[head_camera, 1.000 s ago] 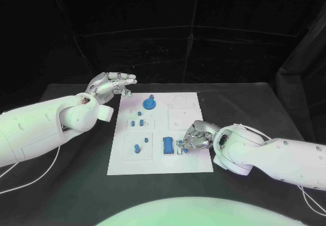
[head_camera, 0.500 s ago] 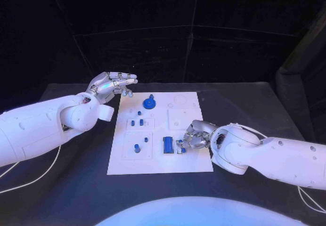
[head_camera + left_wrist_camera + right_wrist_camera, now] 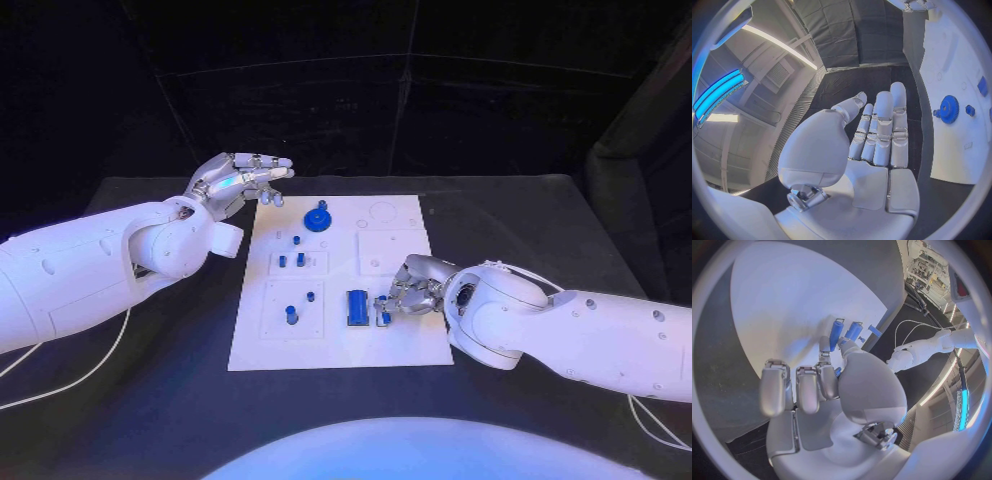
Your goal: Assemble the parts on the task board
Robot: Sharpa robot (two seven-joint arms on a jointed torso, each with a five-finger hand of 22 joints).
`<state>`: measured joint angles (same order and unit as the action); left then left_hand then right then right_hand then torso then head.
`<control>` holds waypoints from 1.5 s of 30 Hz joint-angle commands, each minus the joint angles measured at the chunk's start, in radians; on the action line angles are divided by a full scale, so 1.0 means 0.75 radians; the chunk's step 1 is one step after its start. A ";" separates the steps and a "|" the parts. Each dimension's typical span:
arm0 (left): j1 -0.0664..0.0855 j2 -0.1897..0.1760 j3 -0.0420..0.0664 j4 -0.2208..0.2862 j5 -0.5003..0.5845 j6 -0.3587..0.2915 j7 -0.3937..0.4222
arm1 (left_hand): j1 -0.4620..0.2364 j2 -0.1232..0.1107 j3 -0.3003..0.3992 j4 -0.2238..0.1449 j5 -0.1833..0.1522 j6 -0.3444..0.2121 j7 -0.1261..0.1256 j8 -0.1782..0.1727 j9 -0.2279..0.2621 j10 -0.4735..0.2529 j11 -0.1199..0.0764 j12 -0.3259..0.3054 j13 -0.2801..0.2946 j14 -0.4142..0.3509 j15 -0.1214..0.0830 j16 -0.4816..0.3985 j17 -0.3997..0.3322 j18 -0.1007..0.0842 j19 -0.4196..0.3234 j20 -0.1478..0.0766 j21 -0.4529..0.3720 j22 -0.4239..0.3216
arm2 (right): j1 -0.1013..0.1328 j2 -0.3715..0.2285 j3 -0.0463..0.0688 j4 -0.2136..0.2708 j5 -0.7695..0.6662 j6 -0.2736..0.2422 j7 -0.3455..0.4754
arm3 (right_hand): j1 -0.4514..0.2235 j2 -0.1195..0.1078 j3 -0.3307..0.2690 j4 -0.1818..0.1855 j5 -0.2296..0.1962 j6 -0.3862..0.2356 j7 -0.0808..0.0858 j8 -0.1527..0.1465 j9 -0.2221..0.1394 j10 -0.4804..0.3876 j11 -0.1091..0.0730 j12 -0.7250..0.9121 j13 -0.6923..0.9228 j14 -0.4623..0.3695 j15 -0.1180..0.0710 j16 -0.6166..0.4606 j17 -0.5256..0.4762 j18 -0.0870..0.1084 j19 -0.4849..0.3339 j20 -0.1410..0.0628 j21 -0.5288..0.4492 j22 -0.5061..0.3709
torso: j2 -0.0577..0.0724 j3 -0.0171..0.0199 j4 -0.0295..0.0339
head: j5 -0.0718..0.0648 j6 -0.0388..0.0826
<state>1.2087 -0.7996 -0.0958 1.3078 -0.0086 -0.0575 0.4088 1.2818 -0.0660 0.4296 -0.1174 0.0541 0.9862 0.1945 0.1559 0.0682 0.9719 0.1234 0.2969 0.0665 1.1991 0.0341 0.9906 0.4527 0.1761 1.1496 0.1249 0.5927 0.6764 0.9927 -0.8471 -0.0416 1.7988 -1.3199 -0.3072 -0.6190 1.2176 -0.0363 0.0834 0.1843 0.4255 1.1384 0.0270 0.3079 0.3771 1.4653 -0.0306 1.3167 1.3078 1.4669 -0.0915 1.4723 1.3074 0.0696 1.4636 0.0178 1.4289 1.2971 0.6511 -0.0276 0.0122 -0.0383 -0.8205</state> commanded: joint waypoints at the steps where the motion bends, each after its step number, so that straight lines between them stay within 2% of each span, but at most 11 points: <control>1: 0.002 0.002 0.001 0.002 -0.002 0.021 -0.005 | 0.002 0.007 0.002 -0.006 0.004 -0.009 -0.002 0.008 0.001 -0.008 0.003 0.004 0.000 -0.008 -0.001 0.009 -0.002 0.009 0.001 0.008 -0.008 -0.001 | 0.000 0.004 -0.001 0.000 -0.013 0.041 -0.008 | -0.018 -0.001 -0.003 0.007 -0.004 0.002 0.007 0.002 0.001 0.011 -0.012 0.005 0.102 0.091 -0.013 0.004 0.096 -0.018 0.003 -0.009 0.005 0.002 | 0.000 -0.0002 -0.0015 | -0.001 0.000; 7: 0.002 0.003 0.001 -0.001 -0.002 0.023 -0.009 | 0.001 0.006 0.001 -0.005 0.004 -0.010 -0.002 0.008 0.001 -0.009 0.003 0.004 0.000 -0.008 -0.001 0.009 -0.002 0.009 0.001 0.008 -0.008 -0.001 | 0.000 0.007 -0.001 0.000 -0.013 0.045 -0.001 | -0.045 -0.009 -0.021 0.023 -0.011 0.006 0.007 0.006 0.007 0.013 -0.012 0.006 0.105 0.091 -0.013 0.005 0.098 -0.018 0.004 -0.010 0.006 0.004 | -0.001 0.0007 0.0000 | -0.003 -0.001; 10: 0.002 0.003 0.001 -0.002 -0.002 0.025 -0.011 | 0.001 0.006 0.001 -0.005 0.004 -0.010 -0.002 0.008 0.001 -0.009 0.003 0.004 0.000 -0.008 -0.001 0.009 -0.002 0.009 0.001 0.008 -0.008 -0.001 | 0.000 0.007 -0.001 0.001 -0.013 0.043 0.001 | -0.105 -0.019 -0.064 0.064 -0.013 0.009 0.010 0.008 0.013 0.015 -0.010 0.007 0.107 0.091 -0.011 0.005 0.099 -0.018 0.004 -0.009 0.006 0.005 | -0.001 0.0008 0.0001 | -0.003 -0.003; 12: 0.002 0.004 0.001 -0.003 -0.002 0.026 -0.012 | 0.001 0.006 0.001 -0.005 0.004 -0.010 -0.002 0.008 0.001 -0.009 0.003 0.004 0.000 -0.008 -0.001 0.009 -0.002 0.009 0.001 0.008 -0.008 -0.001 | 0.000 0.006 -0.001 0.001 -0.013 0.039 0.003 | -0.128 -0.025 -0.094 0.084 -0.074 0.010 0.009 0.010 0.018 0.016 -0.010 0.006 0.107 0.091 -0.011 0.004 0.098 -0.018 0.005 -0.008 0.006 0.005 | 0.000 0.0005 -0.0002 | -0.002 -0.001; 16: 0.002 0.004 0.001 -0.006 -0.002 0.027 -0.012 | 0.001 0.006 0.001 -0.005 0.004 -0.010 -0.002 0.008 0.001 -0.009 0.003 0.004 0.000 -0.008 -0.001 0.009 -0.002 0.009 0.001 0.008 -0.008 -0.001 | 0.000 0.002 -0.001 0.001 -0.013 0.021 0.011 | -0.194 -0.029 -0.182 0.139 -0.343 0.005 0.009 0.011 0.030 0.016 -0.009 0.003 0.109 0.091 -0.011 0.004 0.099 -0.018 0.004 -0.008 0.004 0.005 | 0.000 0.0015 -0.0015 | -0.001 -0.002; 19: 0.002 0.005 0.001 -0.008 -0.002 0.027 -0.013 | 0.001 0.006 0.001 -0.005 0.004 -0.010 -0.002 0.008 0.001 -0.009 0.003 0.004 0.000 -0.008 -0.001 0.009 -0.002 0.009 0.001 0.008 -0.008 -0.001 | 0.000 -0.002 -0.001 0.004 -0.013 0.011 0.019 | -0.215 -0.022 -0.221 0.140 -0.406 0.002 0.010 0.012 0.036 0.016 -0.009 0.002 0.110 0.091 -0.010 0.003 0.099 -0.018 0.004 -0.008 0.003 0.005 | 0.000 0.0014 -0.0017 | -0.002 -0.001; 25: 0.002 0.006 0.001 -0.010 -0.002 0.027 -0.014 | 0.001 0.006 0.001 -0.005 0.004 -0.010 -0.002 0.008 0.001 -0.009 0.003 0.004 0.000 -0.008 -0.001 0.009 -0.002 0.009 0.001 0.008 -0.008 -0.001 | 0.000 -0.016 -0.001 0.009 -0.013 0.013 0.030 | -0.178 -0.013 -0.238 0.126 -0.402 -0.002 0.010 0.011 0.042 0.014 -0.008 -0.003 0.109 0.090 -0.009 0.001 0.096 -0.017 0.003 -0.007 0.001 0.002 | 0.000 0.0010 -0.0003 | -0.004 -0.003; 29: 0.002 0.007 0.001 -0.011 -0.002 0.028 -0.014 | 0.001 0.006 0.001 -0.005 0.004 -0.010 -0.002 0.008 0.001 -0.009 0.003 0.004 0.000 -0.008 -0.001 0.009 -0.002 0.009 0.001 0.008 -0.008 -0.001 | 0.000 -0.030 -0.001 0.012 -0.013 0.032 0.050 | -0.063 -0.003 -0.238 0.063 -0.388 -0.010 0.013 0.010 0.050 0.011 -0.007 -0.008 0.109 0.089 -0.009 -0.002 0.092 -0.016 0.000 -0.007 -0.003 -0.003 | 0.000 0.0011 0.0000 | -0.006 -0.003; 35: 0.002 0.007 0.001 -0.013 -0.002 0.029 -0.014 | 0.001 0.006 0.001 -0.005 0.004 -0.010 -0.002 0.008 0.001 -0.009 0.003 0.004 0.000 -0.008 -0.001 0.009 -0.002 0.009 0.001 0.008 -0.008 -0.001 | 0.000 -0.052 -0.001 0.011 -0.013 0.054 0.076 | 0.046 0.007 -0.244 -0.011 -0.445 -0.017 0.016 0.008 0.057 0.009 -0.004 -0.012 0.110 0.089 -0.007 -0.004 0.091 -0.016 -0.002 -0.005 -0.005 -0.004 | -0.001 -0.0002 0.0008 | -0.008 -0.004; 40: 0.002 0.010 0.001 -0.014 -0.002 0.029 -0.015 | 0.001 0.006 0.001 -0.005 0.004 -0.010 -0.002 0.008 0.001 -0.009 0.003 0.004 0.000 -0.008 -0.001 0.009 -0.002 0.009 0.001 0.008 -0.008 -0.001 | 0.001 -0.038 -0.001 -0.008 -0.033 0.070 0.081 | 0.103 0.021 -0.250 -0.054 -0.457 -0.016 0.015 0.007 0.060 0.009 -0.005 -0.011 0.112 0.090 -0.007 -0.002 0.095 -0.016 -0.001 -0.004 -0.004 -0.001 | 0.000 0.0003 0.0009 | -0.008 -0.002; 45: 0.002 0.013 0.001 -0.015 -0.002 0.029 -0.016 | 0.001 0.006 0.001 -0.005 0.004 -0.010 -0.002 0.008 0.001 -0.009 0.003 0.004 0.000 -0.008 -0.001 0.009 -0.002 0.009 0.001 0.008 -0.008 -0.001 | 0.000 -0.015 -0.001 -0.030 -0.064 0.080 0.072 | 0.120 0.026 -0.255 -0.070 -0.458 -0.015 0.014 0.006 0.061 0.009 -0.006 -0.011 0.113 0.090 -0.007 -0.001 0.097 -0.017 0.000 -0.004 -0.003 0.002 | 0.000 0.0006 0.0025 | -0.005 -0.003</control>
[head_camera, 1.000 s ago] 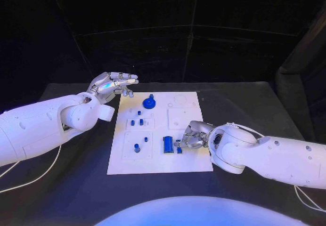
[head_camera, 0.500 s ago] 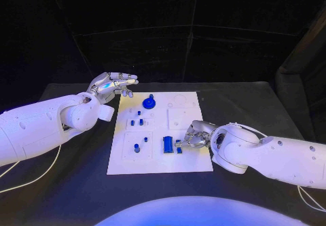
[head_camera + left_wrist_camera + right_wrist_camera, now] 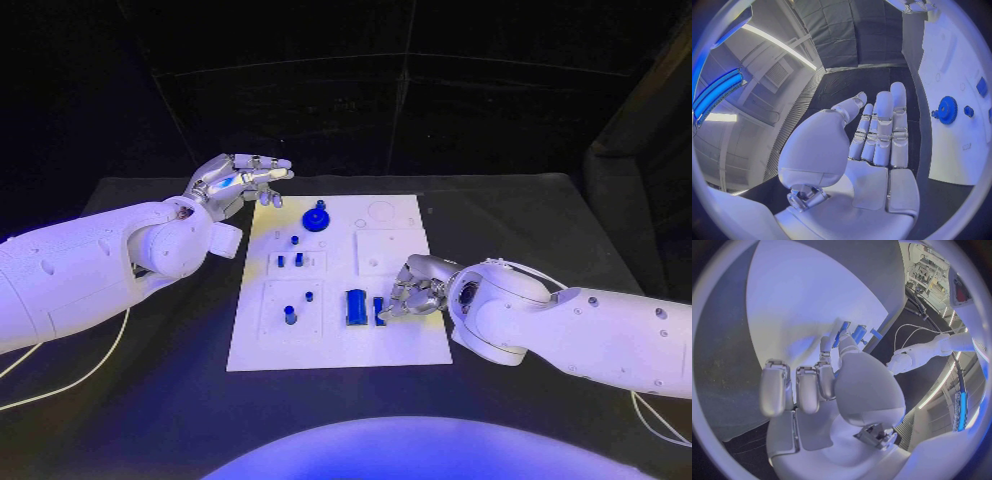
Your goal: Assemble the parts on the task board
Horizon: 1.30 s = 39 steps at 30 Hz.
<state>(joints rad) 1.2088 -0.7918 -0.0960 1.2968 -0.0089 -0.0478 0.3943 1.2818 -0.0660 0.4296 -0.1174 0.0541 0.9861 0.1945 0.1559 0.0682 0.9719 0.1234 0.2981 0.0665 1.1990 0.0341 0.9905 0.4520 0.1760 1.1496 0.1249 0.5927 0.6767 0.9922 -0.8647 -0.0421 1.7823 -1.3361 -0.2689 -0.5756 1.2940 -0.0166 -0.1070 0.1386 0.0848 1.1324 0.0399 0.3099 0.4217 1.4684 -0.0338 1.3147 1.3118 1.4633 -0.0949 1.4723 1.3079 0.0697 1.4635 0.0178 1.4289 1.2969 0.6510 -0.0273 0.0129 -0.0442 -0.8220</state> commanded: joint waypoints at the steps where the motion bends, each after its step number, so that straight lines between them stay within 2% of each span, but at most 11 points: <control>1: 0.002 0.004 0.001 -0.001 -0.002 0.016 0.003 | 0.001 0.006 0.001 -0.005 0.004 -0.009 -0.002 0.008 0.001 -0.009 0.003 0.002 0.000 -0.008 -0.001 0.009 -0.001 0.009 0.001 0.008 -0.008 -0.002 | 0.001 0.011 0.000 -0.011 -0.047 0.030 0.012 | 0.023 0.000 -0.002 -0.014 -0.003 -0.006 -0.004 0.003 0.002 0.005 -0.002 -0.008 0.108 0.095 -0.003 -0.001 0.096 -0.017 0.000 -0.005 -0.003 0.003 | 0.000 -0.0004 0.0009 | 0.004 -0.002; 6: 0.002 0.008 0.001 -0.001 -0.002 0.016 0.004 | 0.001 0.006 0.001 -0.005 0.004 -0.009 -0.002 0.008 0.001 -0.009 0.003 0.002 0.000 -0.008 -0.001 0.009 -0.001 0.009 0.001 0.008 -0.008 -0.002 | 0.001 0.018 0.000 -0.017 -0.063 0.018 0.013 | 0.031 0.004 -0.006 -0.023 0.002 -0.005 -0.004 0.003 0.003 0.005 -0.002 -0.009 0.108 0.095 -0.003 -0.002 0.095 -0.017 0.000 -0.005 -0.002 0.004 | 0.000 -0.0014 -0.0018 | 0.006 -0.001; 10: 0.002 0.006 0.001 -0.002 -0.002 0.015 0.003 | 0.001 0.006 0.001 -0.005 0.004 -0.009 -0.002 0.008 0.001 -0.009 0.003 0.002 0.000 -0.008 -0.001 0.009 -0.001 0.009 0.001 0.008 -0.008 -0.002 | 0.001 0.004 0.000 -0.009 -0.047 -0.007 0.048 | -0.016 -0.001 -0.046 -0.004 0.084 -0.005 -0.001 -0.001 0.003 0.006 0.001 -0.010 0.109 0.095 -0.001 -0.003 0.095 -0.018 0.000 -0.003 -0.003 0.004 | -0.001 0.0010 -0.0032 | 0.008 0.000; 16: 0.002 0.001 0.001 0.002 -0.002 0.014 0.004 | 0.001 0.006 0.000 -0.006 0.005 -0.011 -0.002 0.009 0.001 -0.012 0.003 0.004 0.000 -0.010 0.000 0.010 -0.003 0.009 0.001 0.008 -0.009 -0.003 | 0.002 -0.046 0.000 0.019 0.051 -0.026 0.145 | -0.055 -0.018 -0.090 0.015 0.105 -0.006 0.002 -0.004 0.005 0.005 0.003 -0.012 0.109 0.095 0.001 -0.004 0.093 -0.017 -0.001 -0.002 -0.004 0.003 | -0.003 -0.0013 0.0033 | 0.007 0.002; 22: 0.002 -0.002 0.001 0.008 0.027 0.001 0.072 | 0.004 0.002 -0.002 -0.010 0.004 -0.013 -0.004 0.012 0.001 -0.008 0.002 0.010 0.001 -0.015 -0.001 0.008 -0.006 0.009 -0.002 0.008 -0.011 -0.004 | 0.015 -0.087 0.001 0.026 0.417 -0.144 0.537 | 0.013 0.022 -0.097 -0.012 0.134 -0.122 0.049 -0.077 -0.021 -0.213 0.041 -0.492 -0.203 0.058 0.028 -0.092 -0.048 0.016 -0.081 0.018 -0.105 -0.166 | -0.004 -0.0013 0.0021 | 0.012 0.024; 24: 0.002 -0.003 0.001 0.006 0.040 0.002 0.086 | -0.002 -0.002 -0.007 -0.008 0.004 -0.014 -0.006 0.013 0.001 -0.005 0.001 0.015 0.001 -0.021 0.000 0.006 -0.009 0.009 -0.007 0.009 -0.014 -0.006 | 0.029 -0.088 0.002 0.006 0.590 -0.179 0.693 | 0.072 0.040 -0.094 -0.041 0.132 -0.166 0.074 -0.113 -0.035 -0.382 0.063 -0.859 -0.456 0.004 0.048 -0.221 -0.225 0.054 -0.182 0.034 -0.242 -0.368 | -0.005 -0.0019 0.0010 | 0.007 0.033; 27: 0.002 -0.001 0.001 0.004 0.057 -0.001 0.094 | -0.023 -0.006 -0.028 0.005 0.001 -0.021 -0.014 0.019 0.000 -0.001 -0.002 0.028 0.001 -0.082 0.002 -0.038 -0.034 0.007 -0.052 0.013 -0.050 -0.026 | 0.053 -0.083 0.002 -0.040 0.808 -0.200 0.877 | 0.220 0.089 -0.065 -0.103 0.057 -0.221 0.128 -0.185 -0.082 -0.524 0.112 -1.200 -0.740 -0.280 0.092 -0.813 -0.895 0.148 -0.508 0.069 -0.719 -0.953 | -0.012 -0.0043 0.0014 | 0.001 0.051; 29: 0.002 0.001 0.001 0.001 0.064 -0.005 0.097 | -0.024 -0.005 -0.036 0.007 -0.001 -0.027 -0.016 0.021 -0.001 0.000 -0.001 0.033 0.000 -0.132 0.005 -0.096 -0.064 0.007 -0.096 0.017 -0.087 -0.048 | 0.069 -0.072 0.002 -0.081 0.923 -0.194 0.966 | 0.270 0.103 -0.062 -0.120 0.036 -0.221 0.149 -0.213 -0.109 -0.557 0.145 -1.349 -0.890 -0.377 0.123 -1.003 -0.997 0.144 -0.580 0.101 -0.857 -1.036 | -0.018 -0.0061 0.0012 | -0.003 0.061; 30: 0.002 0.002 0.001 0.000 0.067 -0.006 0.098 | -0.025 -0.004 -0.038 0.009 -0.002 -0.031 -0.016 0.022 -0.001 0.003 -0.001 0.034 -0.002 -0.165 0.008 -0.147 -0.091 0.006 -0.130 0.021 -0.118 -0.067 | 0.075 -0.067 0.002 -0.100 0.965 -0.189 0.996 | 0.315 0.120 -0.061 -0.136 0.028 -0.214 0.169 -0.241 -0.140 -0.508 0.150 -1.440 -1.025 -0.371 0.142 -1.157 -1.088 0.140 -0.620 0.142 -0.995 -1.125 | -0.020 -0.0070 0.0011 | -0.006 0.068; 34: 0.002 0.025 0.001 -0.030 0.117 -0.017 0.102 | -0.037 0.001 -0.041 0.026 -0.003 -0.040 -0.025 0.020 -0.002 0.022 0.009 0.003 -0.007 -0.286 0.048 -0.442 -0.230 -0.006 -0.289 0.061 -0.286 -0.179 | 0.101 -0.008 0.005 -0.259 1.218 -0.146 1.161 | 0.310 0.117 -0.108 -0.149 0.021 -0.216 0.184 -0.307 -0.213 -0.564 0.219 -1.606 -1.266 -0.592 0.253 -1.547 -1.314 0.135 -0.746 0.220 -1.309 -1.325 | -0.044 -0.0128 -0.0021 | -0.011 0.095; 39: 0.001 0.073 0.000 -0.092 0.161 -0.048 0.109 | -0.045 -0.006 -0.048 0.042 -0.003 -0.068 -0.016 -0.017 -0.004 0.023 0.047 -0.088 -0.007 -0.375 0.128 -0.749 -0.366 -0.017 -0.501 0.136 -0.510 -0.342 | 0.112 0.092 0.027 -0.484 1.403 -0.112 1.295 | 0.239 0.135 -0.144 -0.206 0.025 -0.222 0.185 -0.329 -0.325 -0.567 0.255 -1.666 -1.492 -0.607 0.304 -1.780 -1.532 0.156 -0.715 0.293 -1.556 -1.501 | -0.070 -0.0176 -0.0043 | -0.015 0.145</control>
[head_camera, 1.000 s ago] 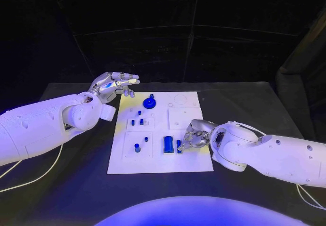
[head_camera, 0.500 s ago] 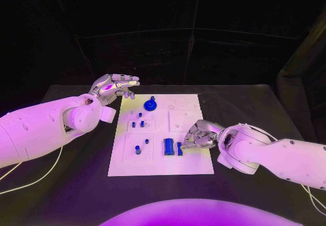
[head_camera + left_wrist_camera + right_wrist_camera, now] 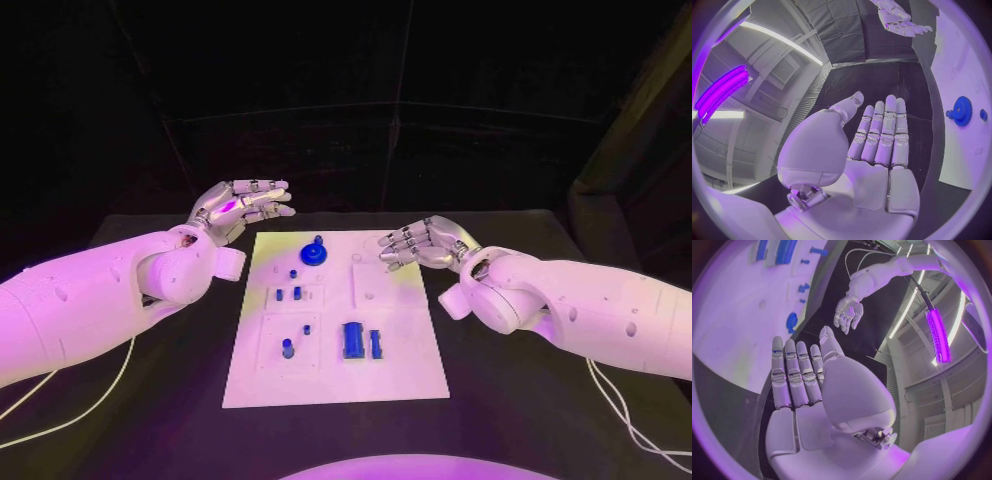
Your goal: Assemble the parts on the task board
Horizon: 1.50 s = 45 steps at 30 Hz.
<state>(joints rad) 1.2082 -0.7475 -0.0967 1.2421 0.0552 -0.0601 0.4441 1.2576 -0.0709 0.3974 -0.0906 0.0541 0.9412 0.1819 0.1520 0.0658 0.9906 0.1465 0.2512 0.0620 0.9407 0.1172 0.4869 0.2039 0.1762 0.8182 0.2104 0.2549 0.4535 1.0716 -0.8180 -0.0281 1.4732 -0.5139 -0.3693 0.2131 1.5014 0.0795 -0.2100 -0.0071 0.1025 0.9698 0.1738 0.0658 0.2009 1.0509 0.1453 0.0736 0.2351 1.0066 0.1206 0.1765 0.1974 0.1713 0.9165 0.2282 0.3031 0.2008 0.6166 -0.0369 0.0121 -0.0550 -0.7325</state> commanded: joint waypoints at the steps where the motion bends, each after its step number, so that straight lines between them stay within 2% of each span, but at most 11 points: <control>1: 0.001 0.024 0.001 -0.031 0.083 -0.042 0.047 | -0.014 -0.001 -0.012 0.009 -0.002 -0.012 -0.006 -0.019 -0.001 -0.008 0.028 -0.046 -0.001 -0.050 0.033 -0.125 -0.057 -0.018 -0.099 0.039 -0.097 -0.072 | 0.008 0.052 0.014 -0.118 0.331 0.023 0.265 | -0.057 0.009 -0.012 -0.010 0.018 -0.013 0.013 -0.005 -0.043 -0.026 0.023 -0.015 -0.078 -0.002 0.021 -0.073 -0.069 0.015 0.017 0.019 -0.074 -0.053 | -0.027 -0.0046 -0.0049 | 0.002 0.027; 13: -0.032 0.132 0.000 -0.141 0.126 -0.195 0.122 | -0.040 0.030 -0.127 0.069 -0.002 -0.034 -0.028 -0.111 -0.001 -0.111 0.029 -0.244 0.000 -0.127 0.073 -0.431 -0.178 -0.001 -0.502 0.110 -0.275 -0.336 | 0.010 0.209 0.060 -0.386 0.466 0.072 0.363 | -0.229 0.019 -0.025 -0.044 0.046 -0.094 0.022 -0.005 -0.178 -0.125 0.053 -0.018 -0.231 -0.089 0.065 -0.156 -0.181 0.013 -0.068 0.074 -0.322 -0.185 | -0.054 0.0094 0.0000 | 0.019 0.081; 14: -0.033 0.129 -0.001 -0.135 0.090 -0.118 0.057 | -0.533 0.095 -0.244 0.121 -0.072 -0.398 -0.094 -0.203 -0.088 -0.469 -0.039 -0.335 -0.083 -0.460 0.004 -0.491 -0.272 -0.070 -0.675 -0.007 -0.340 -0.413 | 0.008 0.201 0.058 -0.379 0.388 0.029 0.289 | -0.754 -0.106 0.066 0.009 -0.004 -0.447 -0.054 -0.088 -0.268 -0.500 -0.020 -0.098 -0.314 -0.455 -0.003 -0.235 -0.263 -0.069 -0.405 -0.042 -0.404 -0.268 | -0.049 0.0043 -0.0015 | 0.017 0.075; 27: -0.088 0.075 0.040 0.044 0.039 -0.377 0.071 | -0.979 0.095 -0.358 0.121 -0.072 -0.734 -0.243 -0.203 -0.088 -0.806 -0.101 -0.335 -0.083 -0.773 -0.058 -0.649 -0.272 -0.120 -0.838 -0.116 -0.340 -0.491 | -0.009 0.132 0.048 -0.145 0.525 -0.231 0.345 | -1.248 -0.106 0.149 0.009 -0.137 -0.783 -0.123 -0.088 -0.268 -0.859 -0.088 -0.098 -0.314 -0.811 -0.064 -0.235 -0.263 -0.106 -0.735 -0.142 -0.404 -0.268 | -0.093 0.0455 -0.0149 | 0.069 0.168; 28: -0.097 0.067 0.046 0.070 0.031 -0.415 0.073 | -1.007 0.095 -0.366 0.121 -0.072 -0.756 -0.243 -0.203 -0.088 -0.827 -0.195 -0.335 -0.083 -0.793 -0.063 -0.649 -0.272 -0.120 -0.848 -0.123 -0.340 -0.495 | -0.011 0.122 0.047 -0.111 0.545 -0.268 0.353 | -1.279 -0.106 0.154 0.009 -0.137 -0.804 -0.127 -0.088 -0.268 -0.882 -0.093 -0.098 -0.314 -0.833 -0.161 -0.235 -0.263 -0.113 -0.755 -0.148 -0.404 -0.268 | -0.094 0.0473 -0.0155 | 0.071 0.172; 31: -0.123 0.042 0.065 0.156 0.007 -0.539 0.079 | -1.075 0.095 -0.383 0.121 -0.072 -0.806 -0.243 -0.203 -0.088 -0.878 -0.195 -0.335 -0.083 -0.840 -0.156 -0.649 -0.272 -0.130 -0.873 -0.139 -0.340 -0.507 | -0.018 0.095 0.044 -0.021 0.597 -0.368 0.374 | -1.347 -0.106 0.166 0.009 -0.137 -0.850 -0.137 -0.088 -0.268 -0.930 -0.194 -0.098 -0.314 -0.881 -0.161 -0.235 -0.263 -0.120 -0.799 -0.163 -0.404 -0.268 | -0.096 0.0492 -0.0161 | 0.073 0.177; 32: -0.132 0.033 0.072 0.184 -0.001 -0.580 0.082 | -1.099 0.095 -0.388 0.121 -0.072 -0.824 -0.243 -0.203 -0.088 -0.894 -0.195 -0.335 -0.083 -0.856 -0.156 -0.649 -0.272 -0.134 -0.880 -0.146 -0.340 -0.511 | -0.020 0.088 0.042 0.004 0.612 -0.396 0.380 | -1.374 -0.106 0.169 0.009 -0.137 -0.868 -0.232 -0.088 -0.268 -0.949 -0.194 -0.098 -0.314 -0.900 -0.161 -0.235 -0.263 -0.121 -0.817 -0.169 -0.404 -0.268 | -0.096 0.0492 -0.0161 | 0.073 0.177; 34: -0.154 0.012 0.087 0.254 -0.021 -0.681 0.087 | -1.152 0.095 -0.402 0.121 -0.072 -0.864 -0.243 -0.203 -0.088 -0.935 -0.195 -0.335 -0.083 -0.893 -0.156 -0.649 -0.272 -0.134 -0.899 -0.158 -0.340 -0.605 | -0.024 0.072 0.040 0.058 0.643 -0.455 0.392 | -1.434 -0.106 0.181 0.009 -0.137 -0.908 -0.232 -0.088 -0.268 -0.993 -0.194 -0.098 -0.314 -0.943 -0.161 -0.235 -0.263 -0.228 -0.856 -0.182 -0.404 -0.268 | -0.096 0.0492 -0.0161 | 0.073 0.177; 35: -0.162 0.004 0.093 0.279 -0.028 -0.717 0.089 | -1.172 0.095 -0.406 0.121 -0.072 -0.879 -0.243 -0.203 -0.088 -0.949 -0.195 -0.335 -0.083 -0.907 -0.156 -0.649 -0.272 -0.134 -0.906 -0.164 -0.340 -0.605 | -0.025 0.067 0.040 0.075 0.653 -0.474 0.396 | -1.456 -0.106 0.181 0.009 -0.137 -0.924 -0.232 -0.088 -0.268 -1.009 -0.194 -0.098 -0.314 -0.958 -0.161 -0.235 -0.263 -0.135 -0.870 -0.187 -0.404 -0.268 | -0.096 0.0492 -0.0161 | 0.073 0.177; 37: -0.175 -0.009 0.103 0.323 -0.041 -0.781 0.092 | -1.212 0.095 -0.416 0.121 -0.072 -0.908 -0.243 -0.203 -0.088 -0.978 -0.195 -0.335 -0.083 -0.934 -0.156 -0.649 -0.272 -0.235 -0.919 -0.175 -0.340 -0.605 | -0.027 0.059 0.039 0.102 0.669 -0.504 0.403 | -1.498 -0.106 0.280 0.009 -0.137 -0.952 -0.232 -0.088 -0.268 -1.039 -0.194 -0.098 -0.314 -0.987 -0.161 -0.235 -0.263 -0.228 -0.897 -0.195 -0.404 -0.268 | -0.096 0.0492 -0.0161 | 0.073 0.177; 45: -0.209 -0.041 0.127 0.430 -0.072 -0.937 0.101 | -1.343 0.095 -0.530 0.121 -0.072 -1.006 -0.243 -0.203 -0.088 -1.075 -0.195 -0.335 -0.083 -1.025 -0.156 -0.649 -0.272 -0.235 -0.969 -0.281 -0.340 -0.605 | -0.029 0.051 0.037 0.129 0.685 -0.534 0.409 | -1.640 -0.106 0.280 0.009 -0.137 -1.048 -0.232 -0.088 -0.268 -1.140 -0.194 -0.098 -0.314 -1.086 -0.161 -0.235 -0.263 -0.228 -0.988 -0.304 -0.404 -0.268 | -0.096 0.0492 -0.0161 | 0.073 0.177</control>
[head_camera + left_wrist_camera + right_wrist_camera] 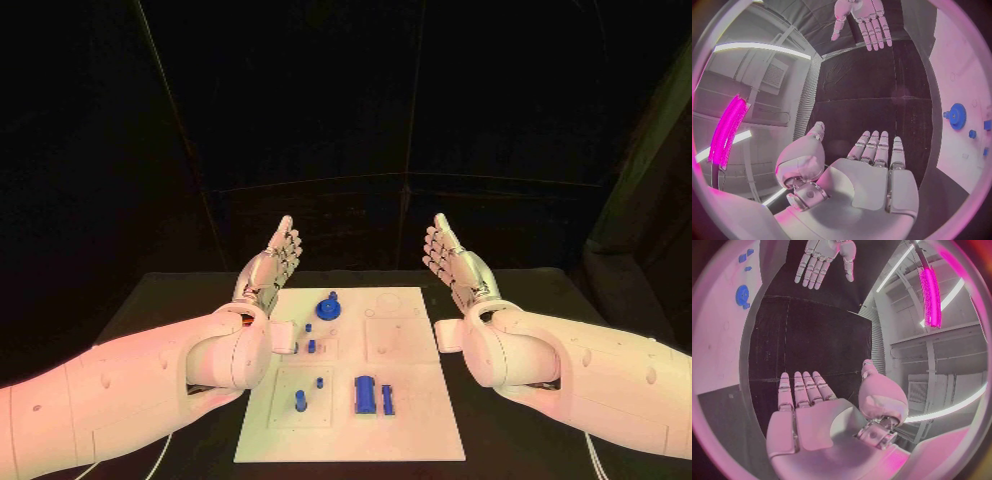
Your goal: Assemble the parts on the task board
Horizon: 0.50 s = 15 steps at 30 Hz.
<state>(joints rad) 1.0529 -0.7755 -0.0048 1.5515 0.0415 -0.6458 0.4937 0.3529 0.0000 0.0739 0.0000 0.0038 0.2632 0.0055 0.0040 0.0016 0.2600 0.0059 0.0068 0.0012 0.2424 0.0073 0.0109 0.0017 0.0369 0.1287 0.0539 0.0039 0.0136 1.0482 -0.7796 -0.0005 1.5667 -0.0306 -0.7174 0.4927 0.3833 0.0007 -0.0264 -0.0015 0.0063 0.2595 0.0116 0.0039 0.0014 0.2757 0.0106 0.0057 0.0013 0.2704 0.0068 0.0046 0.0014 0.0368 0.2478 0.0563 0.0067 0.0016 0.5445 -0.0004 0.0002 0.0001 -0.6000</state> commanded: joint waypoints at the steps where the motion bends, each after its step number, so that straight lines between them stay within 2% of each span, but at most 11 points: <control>1: -0.003 -0.006 0.006 0.023 -0.055 -0.163 0.035 | -0.155 0.000 -0.099 0.000 -0.005 -0.115 -0.007 -0.005 -0.002 -0.114 -0.008 -0.009 -0.002 -0.106 -0.010 -0.015 -0.002 -0.049 -0.058 -0.072 -0.005 -0.018 | 0.002 -0.001 0.001 0.004 0.041 -0.070 0.036 | -0.168 -0.001 0.035 0.002 -0.008 -0.114 -0.015 -0.005 -0.002 -0.122 -0.014 -0.008 -0.002 -0.119 -0.009 -0.006 -0.002 -0.049 -0.108 -0.075 -0.009 -0.002 | 0.000 0.0005 -0.0003 | 0.000 0.000; 6: -0.004 -0.006 0.006 0.025 -0.055 -0.166 0.035 | -0.206 0.000 -0.099 0.000 -0.005 -0.154 -0.007 -0.005 -0.002 -0.152 -0.008 -0.009 -0.002 -0.141 -0.010 -0.015 -0.002 -0.049 -0.078 -0.072 -0.005 -0.018 | 0.002 -0.001 0.001 0.004 0.041 -0.070 0.036 | -0.225 -0.001 0.035 0.002 -0.008 -0.152 -0.015 -0.005 -0.002 -0.162 -0.014 -0.008 -0.002 -0.159 -0.009 -0.006 -0.002 -0.049 -0.144 -0.075 -0.009 -0.002 | 0.000 0.0005 -0.0003 | 0.000 0.000; 7: -0.004 -0.006 0.006 0.025 -0.055 -0.166 0.035 | -0.217 0.000 -0.099 0.000 -0.005 -0.162 -0.007 -0.005 -0.002 -0.160 -0.008 -0.009 -0.002 -0.149 -0.010 -0.015 -0.002 -0.049 -0.172 -0.072 -0.005 -0.018 | 0.002 -0.001 0.001 0.004 0.041 -0.070 0.036 | -0.235 -0.001 0.035 0.002 -0.008 -0.160 -0.015 -0.005 -0.002 -0.170 -0.014 -0.008 -0.002 -0.166 -0.009 -0.006 -0.002 -0.049 -0.149 -0.075 -0.009 -0.002 | 0.000 0.0005 -0.0003 | 0.000 0.000; 15: -0.004 -0.006 0.006 0.025 -0.055 -0.166 0.035 | -0.289 0.000 -0.099 0.000 -0.005 -0.216 -0.007 -0.005 -0.002 -0.211 -0.008 -0.009 -0.002 -0.198 -0.010 -0.015 -0.002 -0.049 -0.172 -0.072 -0.005 -0.018 | 0.002 -0.001 0.001 0.004 0.041 -0.070 0.036 | -0.311 -0.001 0.035 0.002 -0.008 -0.210 -0.015 -0.005 -0.002 -0.223 -0.014 -0.008 -0.002 -0.218 -0.009 -0.006 -0.002 -0.049 -0.198 -0.075 -0.009 -0.002 | 0.000 0.0005 -0.0003 | 0.000 0.000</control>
<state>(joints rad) 1.0484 -0.7798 -0.0017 1.5679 0.0173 -0.7521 0.4985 0.1852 0.0001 0.0113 0.0000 0.0038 0.1381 0.0007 0.0040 0.0016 0.1369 0.0000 0.0068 0.0014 0.1320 0.0004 0.0068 0.0009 0.0212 0.0259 0.0048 0.0040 0.0020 1.0482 -0.7799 -0.0005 1.5673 -0.0024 -0.7584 0.5041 0.2042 0.0002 -0.0059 -0.0003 0.0063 0.1378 -0.0003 0.0040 0.0012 0.1489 0.0018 0.0037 0.0015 0.1429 -0.0006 0.0047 0.0013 0.0212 0.1341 0.0035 0.0067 0.0017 0.5442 0.0000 -0.0001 0.0001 -0.5999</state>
